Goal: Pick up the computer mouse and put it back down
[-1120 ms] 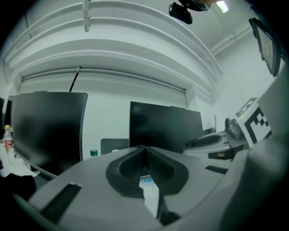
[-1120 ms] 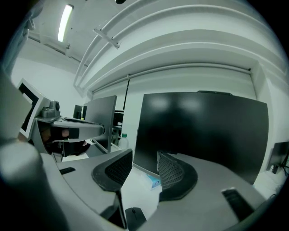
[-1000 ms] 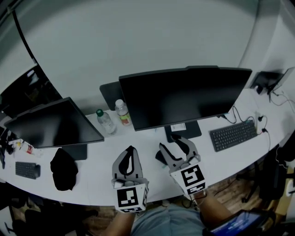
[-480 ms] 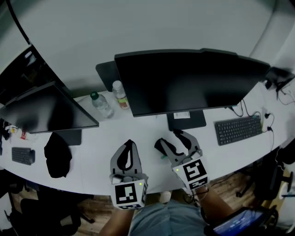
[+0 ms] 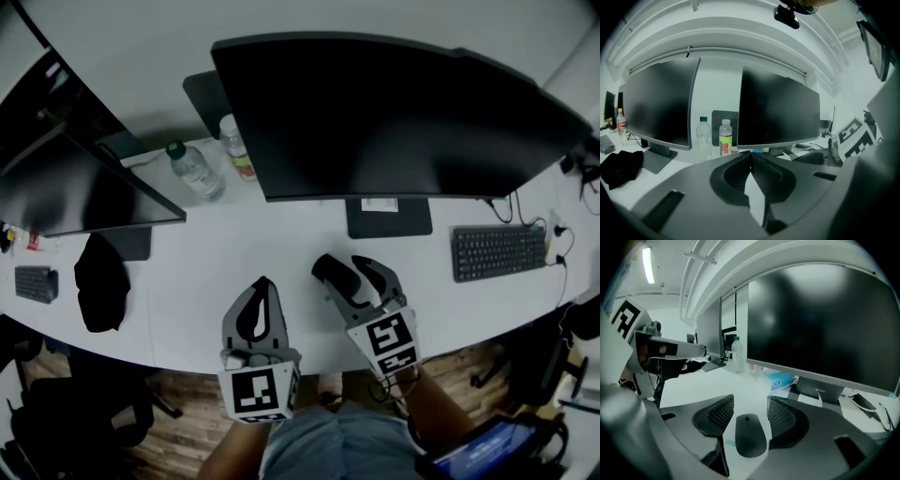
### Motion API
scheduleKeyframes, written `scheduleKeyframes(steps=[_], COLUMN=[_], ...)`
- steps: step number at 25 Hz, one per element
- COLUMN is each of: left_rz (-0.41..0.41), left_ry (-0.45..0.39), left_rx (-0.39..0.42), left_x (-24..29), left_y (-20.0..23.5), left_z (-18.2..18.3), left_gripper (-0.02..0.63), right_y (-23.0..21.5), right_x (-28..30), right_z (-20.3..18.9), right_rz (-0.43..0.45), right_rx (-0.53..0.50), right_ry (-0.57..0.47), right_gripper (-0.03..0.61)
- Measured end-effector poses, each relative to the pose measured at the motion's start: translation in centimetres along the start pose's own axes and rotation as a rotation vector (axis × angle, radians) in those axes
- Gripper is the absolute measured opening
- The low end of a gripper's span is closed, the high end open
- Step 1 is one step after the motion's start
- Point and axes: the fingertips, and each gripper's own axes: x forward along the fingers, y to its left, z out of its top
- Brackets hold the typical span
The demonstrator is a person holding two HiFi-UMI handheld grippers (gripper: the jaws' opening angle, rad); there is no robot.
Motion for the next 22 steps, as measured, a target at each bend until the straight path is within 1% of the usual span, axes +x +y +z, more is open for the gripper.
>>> scheduleKeyframes(steps=[11, 16, 22], left_rz=[0.062, 0.075, 0.086], left_ry=[0.092, 0.115, 0.126], left_rx=[-0.020, -0.032, -0.047], left_x=[0.7, 1.1, 1.5], left_y=[0.8, 1.0, 1.2], left_z=[-4.3, -5.6, -6.2], left_gripper=[0.005, 0.005, 0.005], right_y=[0.0, 0.1, 0.2], right_x=[2.2, 2.9, 3.4], right_z=[-7.0, -8.2, -9.1], right_rz=[0.072, 0.086, 0.103], right_rx=[-0.002, -0.003, -0.008], right_ry=[0.136, 0.163, 0.199], right_gripper=[0.311, 0.322, 0.322])
